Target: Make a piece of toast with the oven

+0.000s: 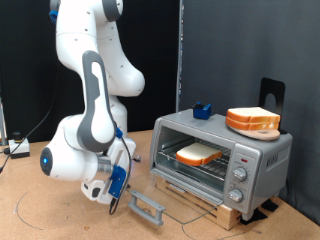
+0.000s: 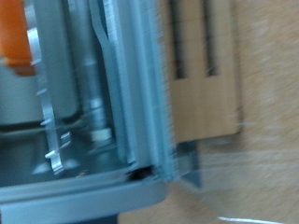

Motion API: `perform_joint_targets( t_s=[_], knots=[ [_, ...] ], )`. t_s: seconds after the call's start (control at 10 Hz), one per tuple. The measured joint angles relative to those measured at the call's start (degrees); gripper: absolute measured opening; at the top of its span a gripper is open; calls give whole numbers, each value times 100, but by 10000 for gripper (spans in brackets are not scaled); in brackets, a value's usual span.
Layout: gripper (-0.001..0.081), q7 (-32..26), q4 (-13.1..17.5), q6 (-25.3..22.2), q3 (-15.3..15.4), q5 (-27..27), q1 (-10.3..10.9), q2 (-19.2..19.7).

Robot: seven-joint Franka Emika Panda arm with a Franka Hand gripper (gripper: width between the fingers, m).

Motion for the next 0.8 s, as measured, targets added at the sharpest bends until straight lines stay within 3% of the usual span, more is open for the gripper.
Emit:
perform_joint_targets(
  t_s=[0.3, 0.8],
  knots=[
    [807, 24, -34, -794, -67, -2, -159, -361],
    [807, 226, -417, -760, 272, 578, -76, -1064]
  ],
)
